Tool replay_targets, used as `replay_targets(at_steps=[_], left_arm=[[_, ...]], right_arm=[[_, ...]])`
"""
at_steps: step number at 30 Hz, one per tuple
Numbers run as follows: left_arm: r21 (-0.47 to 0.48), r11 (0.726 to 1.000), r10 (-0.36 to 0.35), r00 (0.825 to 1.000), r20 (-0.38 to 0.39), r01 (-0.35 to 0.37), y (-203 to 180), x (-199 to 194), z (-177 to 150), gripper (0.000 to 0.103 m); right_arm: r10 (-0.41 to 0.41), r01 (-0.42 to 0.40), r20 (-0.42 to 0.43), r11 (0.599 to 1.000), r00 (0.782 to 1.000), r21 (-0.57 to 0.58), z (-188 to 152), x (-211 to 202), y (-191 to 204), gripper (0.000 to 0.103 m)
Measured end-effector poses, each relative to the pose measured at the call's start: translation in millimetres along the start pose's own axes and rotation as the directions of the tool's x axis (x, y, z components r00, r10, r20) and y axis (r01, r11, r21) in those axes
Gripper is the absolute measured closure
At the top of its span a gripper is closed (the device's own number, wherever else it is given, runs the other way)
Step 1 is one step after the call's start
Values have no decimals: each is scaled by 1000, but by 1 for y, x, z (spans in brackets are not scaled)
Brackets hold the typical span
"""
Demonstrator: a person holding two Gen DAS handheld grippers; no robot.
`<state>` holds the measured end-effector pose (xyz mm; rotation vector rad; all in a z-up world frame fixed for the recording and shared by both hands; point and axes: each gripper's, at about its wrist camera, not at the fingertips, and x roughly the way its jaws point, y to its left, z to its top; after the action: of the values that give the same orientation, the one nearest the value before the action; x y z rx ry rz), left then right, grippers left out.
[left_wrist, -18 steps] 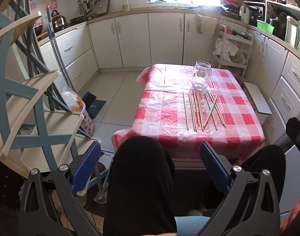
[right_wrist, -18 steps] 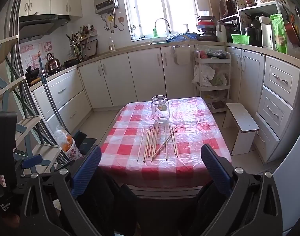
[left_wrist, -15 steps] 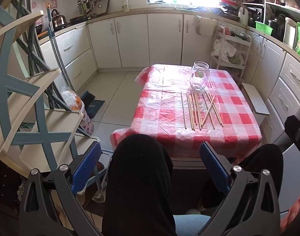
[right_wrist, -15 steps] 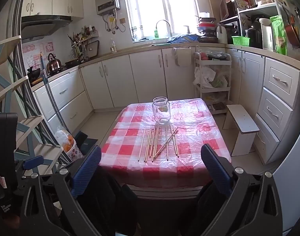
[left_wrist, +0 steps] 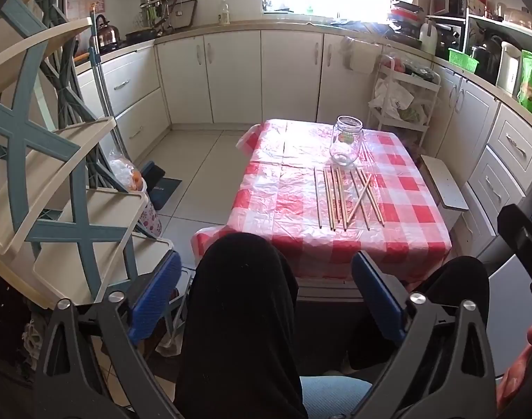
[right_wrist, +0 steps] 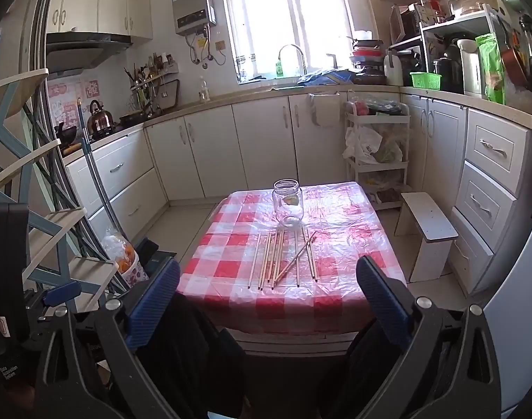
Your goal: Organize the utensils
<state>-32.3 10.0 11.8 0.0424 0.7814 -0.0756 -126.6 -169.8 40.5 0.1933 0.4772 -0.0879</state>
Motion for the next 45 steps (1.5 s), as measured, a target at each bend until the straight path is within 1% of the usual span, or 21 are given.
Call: replay_targets(at_steps=[2, 8, 13, 33, 45], left_arm=[[-3, 1000, 1, 1000, -5, -1, 0, 0, 0, 12], [-14, 1000, -4, 1000, 3, 4, 1, -2, -3, 14], [-16, 1000, -9, 1000, 23, 9, 1, -6, -3, 14], [2, 1000, -22, 998, 56, 22, -3, -13, -6, 14], [5, 1000, -24, 998, 59, 24, -4, -14, -6, 14]], right_arm=[[1, -1, 1, 1000, 1000, 1, 1, -1, 0, 5], [1, -1, 5, 1000, 1000, 4, 2, -5, -1, 5], [1, -1, 5, 1000, 1000, 5, 2, -5, -1, 5], [3, -3, 21, 1000, 1000, 2, 6, -13, 1, 5], [4, -4, 22, 1000, 1000, 2, 5, -12, 1, 5]])
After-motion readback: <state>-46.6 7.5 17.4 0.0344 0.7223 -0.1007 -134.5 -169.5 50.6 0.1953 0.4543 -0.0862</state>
